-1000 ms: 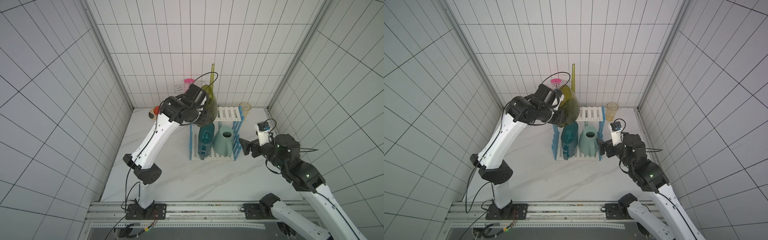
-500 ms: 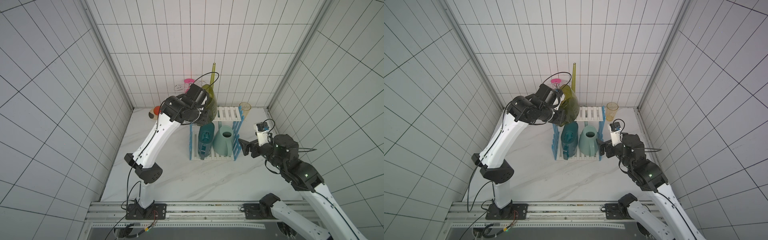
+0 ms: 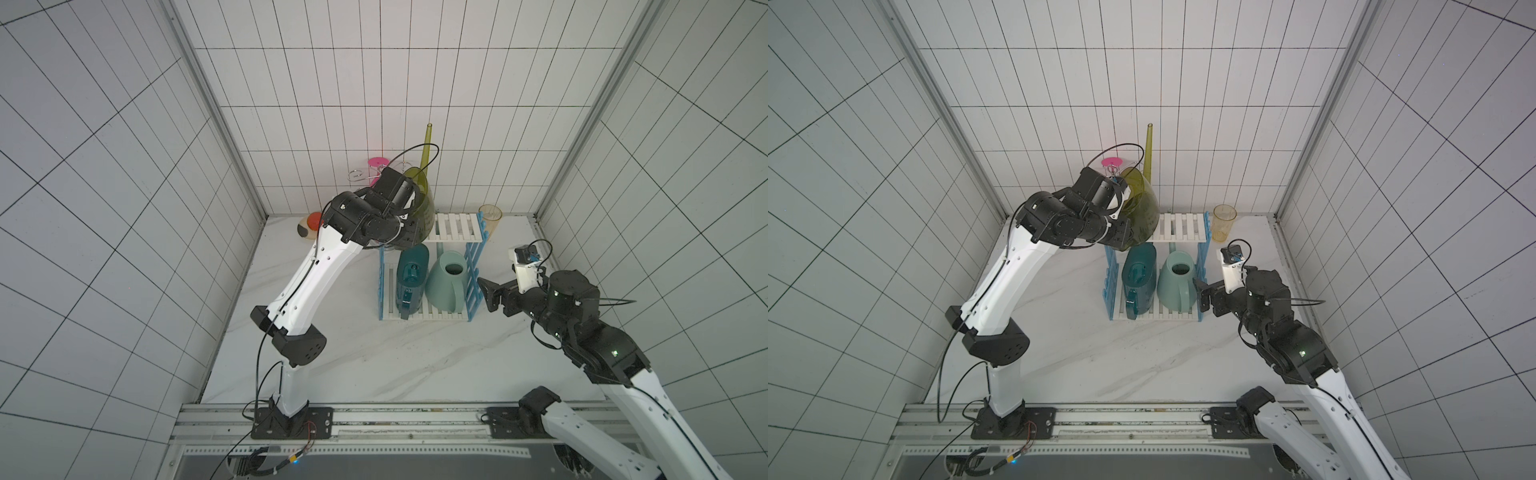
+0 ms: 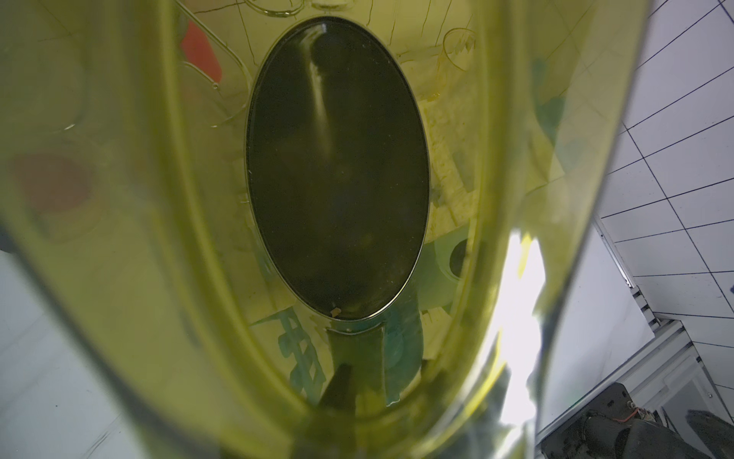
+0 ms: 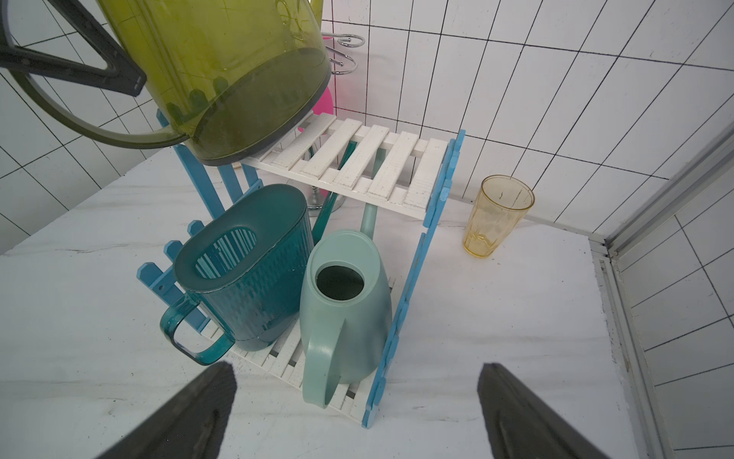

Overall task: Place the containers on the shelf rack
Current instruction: 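Place the container on the shelf.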

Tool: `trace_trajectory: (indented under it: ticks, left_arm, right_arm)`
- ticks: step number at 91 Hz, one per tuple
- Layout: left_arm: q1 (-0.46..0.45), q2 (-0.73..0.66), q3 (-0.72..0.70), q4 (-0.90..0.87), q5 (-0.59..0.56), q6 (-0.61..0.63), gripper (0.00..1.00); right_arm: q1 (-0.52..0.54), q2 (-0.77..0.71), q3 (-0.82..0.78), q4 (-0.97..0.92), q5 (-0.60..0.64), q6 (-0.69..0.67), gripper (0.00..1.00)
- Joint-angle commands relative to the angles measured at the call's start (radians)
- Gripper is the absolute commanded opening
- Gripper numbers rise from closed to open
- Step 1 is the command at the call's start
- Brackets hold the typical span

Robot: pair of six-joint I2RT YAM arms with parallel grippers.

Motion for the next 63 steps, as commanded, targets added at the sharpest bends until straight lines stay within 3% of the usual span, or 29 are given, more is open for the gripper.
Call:
trace_trajectory:
  ticks: [1,63]
  left_arm:
    - [0.007,0.019,0.025,0.051,-0.018,0.018,0.27]
    - [0.011,0.02,-0.008,0.035,-0.029,0.069,0.37]
  right_arm:
    - [-0.014,-0.01,-0.007,0.017,0.01,0.011,0.99]
    - [-0.017,0.005,-0.003,0.039,0.001,0.012,0.99]
